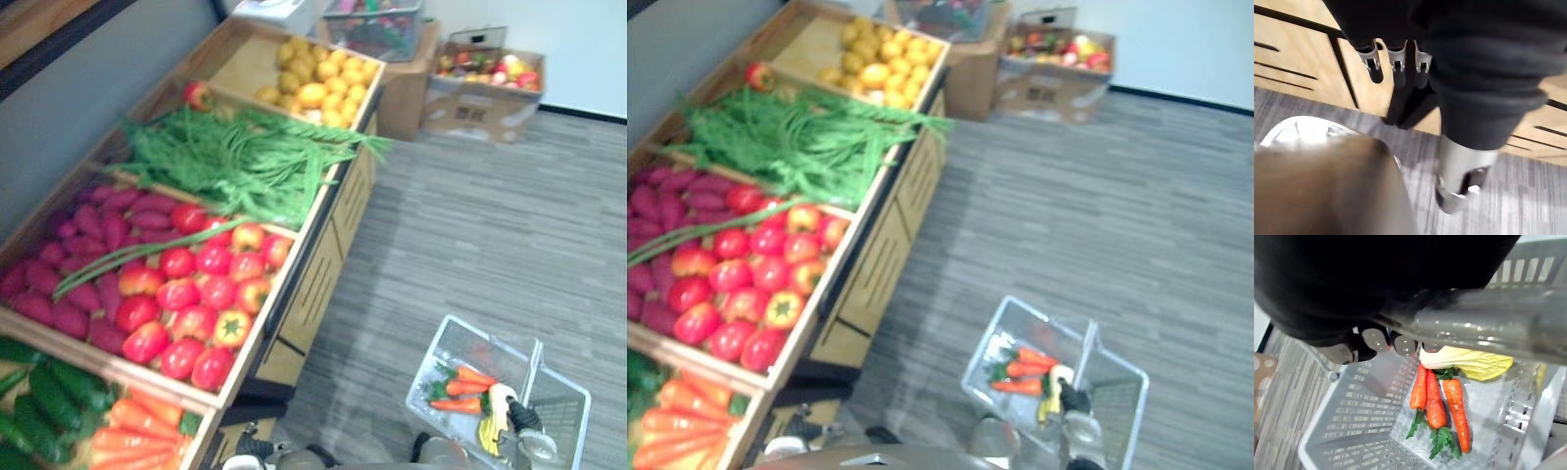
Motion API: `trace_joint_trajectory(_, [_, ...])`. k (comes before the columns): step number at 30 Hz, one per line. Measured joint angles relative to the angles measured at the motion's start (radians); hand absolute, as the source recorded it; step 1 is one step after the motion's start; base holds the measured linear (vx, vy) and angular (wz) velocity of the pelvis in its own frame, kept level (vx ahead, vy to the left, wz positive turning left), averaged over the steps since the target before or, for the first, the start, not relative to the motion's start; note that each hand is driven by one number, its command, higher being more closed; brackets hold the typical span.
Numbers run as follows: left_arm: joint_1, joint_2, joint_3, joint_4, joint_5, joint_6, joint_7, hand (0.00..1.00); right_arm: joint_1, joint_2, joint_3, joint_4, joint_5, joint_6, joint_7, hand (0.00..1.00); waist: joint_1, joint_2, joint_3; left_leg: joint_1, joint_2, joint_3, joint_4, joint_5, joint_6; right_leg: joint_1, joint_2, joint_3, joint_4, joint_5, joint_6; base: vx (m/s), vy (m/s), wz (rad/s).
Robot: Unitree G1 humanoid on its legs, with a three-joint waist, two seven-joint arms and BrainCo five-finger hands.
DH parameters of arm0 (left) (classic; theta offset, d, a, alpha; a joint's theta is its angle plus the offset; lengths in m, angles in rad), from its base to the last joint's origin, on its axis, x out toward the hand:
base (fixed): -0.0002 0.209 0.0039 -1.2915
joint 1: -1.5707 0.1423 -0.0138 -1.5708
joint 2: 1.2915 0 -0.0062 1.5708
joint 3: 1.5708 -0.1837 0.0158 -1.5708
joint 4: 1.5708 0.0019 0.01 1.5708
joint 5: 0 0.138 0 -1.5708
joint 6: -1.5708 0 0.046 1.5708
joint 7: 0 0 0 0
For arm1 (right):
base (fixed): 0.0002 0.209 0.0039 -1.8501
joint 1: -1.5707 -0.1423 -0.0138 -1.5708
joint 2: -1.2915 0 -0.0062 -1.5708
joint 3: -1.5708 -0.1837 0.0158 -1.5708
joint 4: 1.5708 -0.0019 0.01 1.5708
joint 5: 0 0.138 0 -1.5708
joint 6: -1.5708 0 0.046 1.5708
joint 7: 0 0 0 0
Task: Pick vegetable in the basket
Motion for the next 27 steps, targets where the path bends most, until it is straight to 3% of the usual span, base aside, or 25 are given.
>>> trace_joint_trajectory(2, [-0.006, 0.008, -0.019, -0.002, -0.002, 0.001, 0.004, 0.00, 0.005, -0.002, -0.003, 0.000, 0.004, -0.006, 0.000, 1.00, 0.000, -0.012, 0.010, 0.027, -0.028, -0.064, 0.005, 0.053, -0.041, -0.002, -0.013, 0.050, 0.017, 0.000, 0.000, 0.04, -0.018, -0.51])
trace_joint_trajectory(3, [-0.004, 0.008, -0.018, -0.007, -0.002, 0.001, 0.007, 0.00, 0.003, -0.001, -0.002, 0.000, 0.006, -0.007, 0.000, 1.00, 0.002, -0.019, 0.012, 0.032, -0.044, -0.113, 0.009, 0.077, -0.042, -0.007, -0.019, 0.074, 0.027, 0.001, -0.001, 0.03, -0.061, -0.85])
trace_joint_trajectory(4, [0.009, 0.009, -0.005, -0.019, -0.004, 0.000, 0.010, 0.00, 0.000, 0.001, 0.014, -0.002, 0.012, -0.009, 0.001, 1.00, 0.005, -0.040, 0.020, 0.007, -0.061, -0.243, 0.061, 0.101, -0.012, 0.000, -0.027, 0.131, 0.025, 0.001, -0.002, 0.05, -0.010, -1.14])
trace_joint_trajectory(5, [0.014, 0.001, 0.009, -0.019, -0.014, -0.001, 0.020, 0.00, -0.003, -0.005, 0.035, 0.000, 0.012, -0.012, 0.001, 1.00, 0.024, -0.039, 0.019, -0.018, -0.138, -0.438, 0.006, 0.034, -0.033, -0.005, -0.040, 0.206, 0.011, 0.001, -0.002, 0.05, -0.006, -1.33])
trace_joint_trajectory(8, [0.020, -0.012, 0.027, -0.010, -0.021, -0.013, 0.027, 0.00, -0.023, -0.002, 0.068, 0.008, 0.010, -0.011, 0.005, 1.00, 0.036, -0.035, 0.022, -0.030, -0.285, -0.816, -0.186, -0.007, -0.045, -0.025, -0.024, 0.336, -0.017, 0.004, 0.003, 0.03, 0.187, -1.36])
trace_joint_trajectory(9, [0.023, -0.013, 0.027, -0.010, -0.021, -0.017, 0.027, 0.00, -0.025, -0.003, 0.067, 0.011, 0.011, -0.010, 0.004, 1.00, 0.036, -0.030, 0.022, -0.025, -0.298, -0.866, -0.219, 0.013, -0.041, -0.024, -0.012, 0.353, -0.020, 0.007, 0.009, 0.02, 0.193, -1.00])
trace_joint_trajectory(10, [0.024, -0.009, 0.026, -0.010, -0.021, -0.020, 0.024, 0.00, -0.026, 0.000, 0.066, 0.024, 0.011, -0.011, 0.003, 1.00, 0.042, -0.032, 0.018, -0.017, -0.307, -0.906, -0.199, -0.009, -0.048, -0.022, 0.003, 0.385, -0.035, 0.018, 0.027, 0.01, 0.168, -0.84])
trace_joint_trajectory(11, [0.023, 0.010, 0.018, -0.016, -0.022, -0.024, -0.012, 0.00, -0.021, 0.011, 0.068, 0.029, 0.011, -0.022, 0.005, 1.00, 0.046, -0.057, 0.022, -0.033, -0.329, -0.944, -0.158, -0.009, -0.048, -0.024, -0.006, 0.412, -0.052, 0.033, 0.035, 0.00, 0.141, -0.76])
trace_joint_trajectory(13, [0.020, 0.027, 0.018, -0.021, -0.021, -0.038, -0.033, 0.00, -0.020, 0.032, 0.065, 0.029, 0.011, -0.027, 0.005, 1.00, 0.059, -0.078, 0.030, -0.045, -0.342, -0.969, -0.117, -0.030, -0.049, -0.025, -0.005, 0.428, -0.073, 0.033, 0.035, -0.02, 0.083, -0.61])
trace_joint_trajectory(16, [0.017, 0.016, 0.022, -0.010, -0.018, -0.036, -0.016, 0.00, -0.021, 0.037, 0.055, 0.018, 0.011, -0.032, 0.004, 1.00, 0.050, -0.068, 0.029, -0.034, -0.312, -0.916, -0.115, -0.096, -0.026, -0.043, 0.019, 0.454, -0.067, 0.036, 0.042, -0.06, 0.092, -0.39])
trace_joint_trajectory(23, [0.015, 0.008, 0.025, -0.007, -0.002, -0.034, 0.011, 0.00, -0.011, 0.060, 0.049, -0.014, 0.020, -0.037, 0.004, 1.00, 0.053, -0.071, 0.024, 0.037, -0.297, -0.820, -0.241, -0.104, -0.026, -0.085, 0.041, 0.506, -0.056, 0.062, 0.071, -0.04, -0.005, -0.31])
trace_joint_trajectory(27, [0.014, 0.011, 0.017, -0.008, -0.001, -0.034, 0.017, 0.00, -0.005, 0.076, 0.069, -0.050, 0.019, -0.036, 0.003, 1.00, 0.057, -0.074, 0.021, 0.048, -0.259, -0.740, -0.241, -0.108, -0.032, -0.114, 0.063, 0.442, -0.054, 0.125, 0.047, -0.04, -0.029, -0.57])
